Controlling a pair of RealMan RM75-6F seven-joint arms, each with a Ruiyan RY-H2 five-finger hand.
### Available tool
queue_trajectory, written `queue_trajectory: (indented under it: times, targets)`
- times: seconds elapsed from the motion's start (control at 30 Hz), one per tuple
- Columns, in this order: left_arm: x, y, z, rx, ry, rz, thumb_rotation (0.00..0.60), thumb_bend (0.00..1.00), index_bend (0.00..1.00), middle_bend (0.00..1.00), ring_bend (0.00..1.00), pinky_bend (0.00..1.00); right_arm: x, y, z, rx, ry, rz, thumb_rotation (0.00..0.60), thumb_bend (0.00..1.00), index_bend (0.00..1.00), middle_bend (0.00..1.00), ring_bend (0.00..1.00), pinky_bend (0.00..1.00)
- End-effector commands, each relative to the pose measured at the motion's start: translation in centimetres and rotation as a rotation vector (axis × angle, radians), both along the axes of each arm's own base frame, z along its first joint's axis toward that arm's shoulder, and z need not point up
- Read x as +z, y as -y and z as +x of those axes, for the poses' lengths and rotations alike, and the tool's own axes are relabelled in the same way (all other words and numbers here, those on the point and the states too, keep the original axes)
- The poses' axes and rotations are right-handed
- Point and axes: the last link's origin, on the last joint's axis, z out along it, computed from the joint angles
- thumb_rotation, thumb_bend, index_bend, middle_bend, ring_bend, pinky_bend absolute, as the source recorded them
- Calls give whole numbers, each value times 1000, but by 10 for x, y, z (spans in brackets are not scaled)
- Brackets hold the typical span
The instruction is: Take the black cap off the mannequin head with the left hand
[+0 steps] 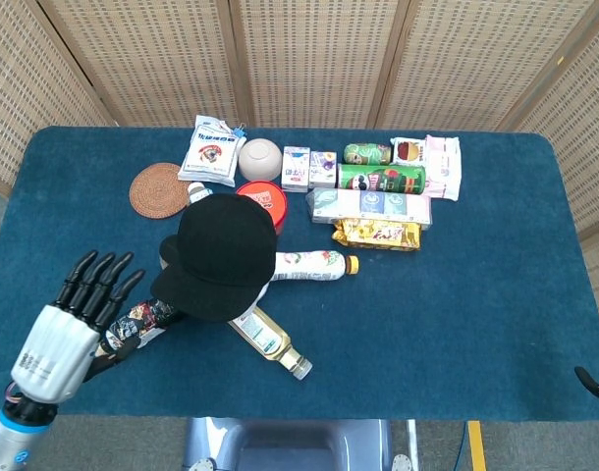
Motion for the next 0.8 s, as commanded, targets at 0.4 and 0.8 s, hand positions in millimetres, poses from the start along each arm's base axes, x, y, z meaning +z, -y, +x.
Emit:
queue_trajectory:
  times: [0.4,0.8]
  targets:
    - [-53,-26,59,14,-80,-23,600,84,72,0,0,98,5,0,-1,14,53,1,600,0,100,0,0,0]
    - [-92,-48,81,24,-78,147,600,162,548,332,276,433,9,1,-3,18,84,3,600,0,100,0,0,0]
